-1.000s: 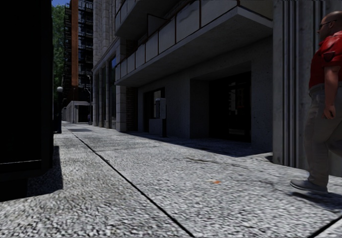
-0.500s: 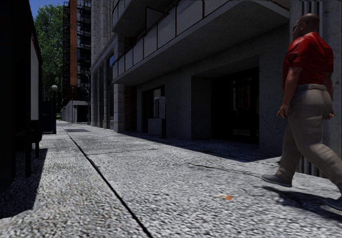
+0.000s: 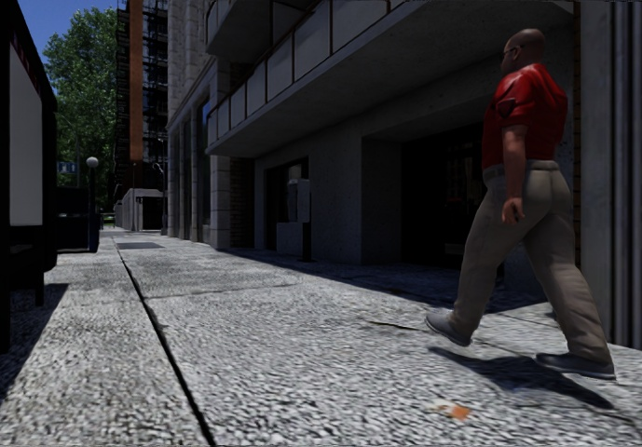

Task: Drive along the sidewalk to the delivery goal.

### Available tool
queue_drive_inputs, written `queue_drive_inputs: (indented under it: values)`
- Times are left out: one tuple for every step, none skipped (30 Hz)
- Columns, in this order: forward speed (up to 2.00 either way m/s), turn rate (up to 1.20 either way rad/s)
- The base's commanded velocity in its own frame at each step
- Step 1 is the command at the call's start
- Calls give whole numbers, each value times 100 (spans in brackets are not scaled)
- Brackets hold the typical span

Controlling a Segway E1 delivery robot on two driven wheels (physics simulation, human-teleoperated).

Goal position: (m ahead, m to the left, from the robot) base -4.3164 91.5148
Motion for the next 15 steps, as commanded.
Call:
queue_drive_inputs:
  values:
    - [81,0]
    - [81,16]
    - [81,23]
    - [81,35]
    - [81,35]
    - [81,45]
    - [81,49]
    - [81,49]
    - [81,49]
    - [81,49]
    - [81,50]
    - [81,50]
    - [81,38]
    - [81,38]
    - [81,22]
